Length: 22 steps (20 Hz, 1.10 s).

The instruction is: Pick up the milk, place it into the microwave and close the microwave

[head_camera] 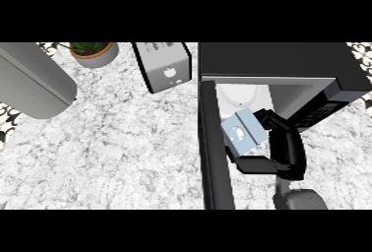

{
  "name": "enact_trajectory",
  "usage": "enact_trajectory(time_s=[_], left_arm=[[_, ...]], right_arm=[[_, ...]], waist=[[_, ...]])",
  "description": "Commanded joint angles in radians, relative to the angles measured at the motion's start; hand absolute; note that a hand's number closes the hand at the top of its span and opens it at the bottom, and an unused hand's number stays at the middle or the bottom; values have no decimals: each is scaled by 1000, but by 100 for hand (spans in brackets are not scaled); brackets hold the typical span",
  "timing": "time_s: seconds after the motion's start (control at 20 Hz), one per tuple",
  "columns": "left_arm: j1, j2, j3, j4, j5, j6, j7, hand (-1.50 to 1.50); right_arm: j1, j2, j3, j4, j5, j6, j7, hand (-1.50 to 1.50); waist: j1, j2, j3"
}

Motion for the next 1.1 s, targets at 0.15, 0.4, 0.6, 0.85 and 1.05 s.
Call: enact_trajectory(time_s=[0.15,0.4,0.6,0.85,1.05], left_arm=[[-46,-4,14,-7,0,3,59,-150],[-63,1,57,83,-4,-50,-1,-150],[-140,-1,71,160,-36,-53,-2,-150],[-103,-18,91,103,-1,-58,27,-150],[-132,-12,83,150,-39,-88,-10,-150]], right_arm=[[-173,3,-65,359,-11,-99,-109,150],[-393,-78,-224,573,-63,3,-105,150],[-427,-53,-231,761,-33,13,-291,150],[-518,-71,-267,943,4,-23,-453,150],[-671,-97,-317,1120,14,-56,-525,150]], waist=[[3,3,1],[6,3,0],[2,3,0],[8,3,1],[24,10,1]])
